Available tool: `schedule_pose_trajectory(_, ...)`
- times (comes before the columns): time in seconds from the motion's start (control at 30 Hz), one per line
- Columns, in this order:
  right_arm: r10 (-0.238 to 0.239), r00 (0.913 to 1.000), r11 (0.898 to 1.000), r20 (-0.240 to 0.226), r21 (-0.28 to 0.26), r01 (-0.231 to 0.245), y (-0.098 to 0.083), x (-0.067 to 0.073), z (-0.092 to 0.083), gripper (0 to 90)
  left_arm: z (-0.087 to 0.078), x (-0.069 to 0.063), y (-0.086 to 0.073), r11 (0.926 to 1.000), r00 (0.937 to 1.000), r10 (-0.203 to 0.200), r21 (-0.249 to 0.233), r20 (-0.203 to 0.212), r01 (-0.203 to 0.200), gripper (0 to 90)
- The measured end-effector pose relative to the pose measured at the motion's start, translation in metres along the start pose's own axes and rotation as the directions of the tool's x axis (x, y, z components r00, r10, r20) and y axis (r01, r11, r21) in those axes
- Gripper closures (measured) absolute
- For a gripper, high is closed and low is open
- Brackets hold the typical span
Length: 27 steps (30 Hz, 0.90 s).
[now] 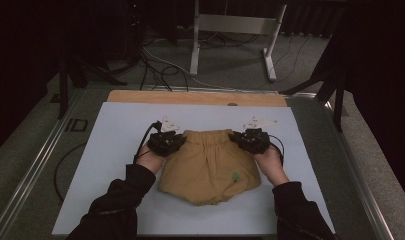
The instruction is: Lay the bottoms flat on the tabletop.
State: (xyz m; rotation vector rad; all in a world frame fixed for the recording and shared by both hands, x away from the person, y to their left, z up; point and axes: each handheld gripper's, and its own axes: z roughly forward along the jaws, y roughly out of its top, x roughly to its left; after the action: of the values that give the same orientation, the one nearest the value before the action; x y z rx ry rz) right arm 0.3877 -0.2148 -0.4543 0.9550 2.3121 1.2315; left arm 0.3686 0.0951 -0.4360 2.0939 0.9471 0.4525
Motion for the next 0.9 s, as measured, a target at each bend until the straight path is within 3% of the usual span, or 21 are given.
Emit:
schedule_pose_trajectory(0.23,0.018,0.9995,0.999,0.025,-0.033,-0.017,0.027,-0.015,0.012,81.0,0.007,0.018,0.024,0.9990,0.9986,0.044,-0.008,-0.029,-0.044,81.7)
schedule_pose_trajectory(0.4,0.047,0.9974,0.999,0.054,-0.023,-0.046,0.041,-0.027,0.027,81.0,0.021,0.035,0.042,0.9988,0.9976,0.048,-0.003,-0.050,-0.048,81.4)
schedule_pose_trajectory(0.6,0.088,0.9891,0.996,0.118,-0.016,-0.086,0.059,-0.043,0.047,80.7,0.036,0.050,0.052,0.9993,0.9961,0.038,-0.001,-0.080,-0.038,80.9)
schedule_pose_trajectory(0.63,0.088,0.9891,0.996,0.118,-0.016,-0.086,0.059,-0.043,0.047,80.7,0.043,0.056,0.056,0.9994,0.9941,0.035,0.007,-0.102,-0.034,80.9)
schedule_pose_trajectory(0.77,0.101,0.9734,0.995,0.206,0.000,-0.103,0.077,-0.057,0.065,80.3,0.056,0.065,0.068,0.9998,0.9914,0.016,-0.008,-0.130,-0.017,80.2)
schedule_pose_trajectory(0.83,0.114,0.9700,0.993,0.215,-0.004,-0.116,0.078,-0.060,0.067,78.9,0.062,0.067,0.072,0.9998,0.9899,0.018,-0.009,-0.140,-0.019,79.5)
schedule_pose_trajectory(0.87,0.130,0.9661,0.991,0.223,-0.004,-0.132,0.079,-0.062,0.070,76.1,0.066,0.070,0.073,0.9999,0.9898,0.016,0.000,-0.141,-0.016,78.2)
schedule_pose_trajectory(0.9,0.163,0.9593,0.986,0.231,-0.007,-0.166,0.077,-0.068,0.075,60.5,0.074,0.074,0.070,0.9997,0.9895,0.002,0.023,-0.144,0.001,62.9)
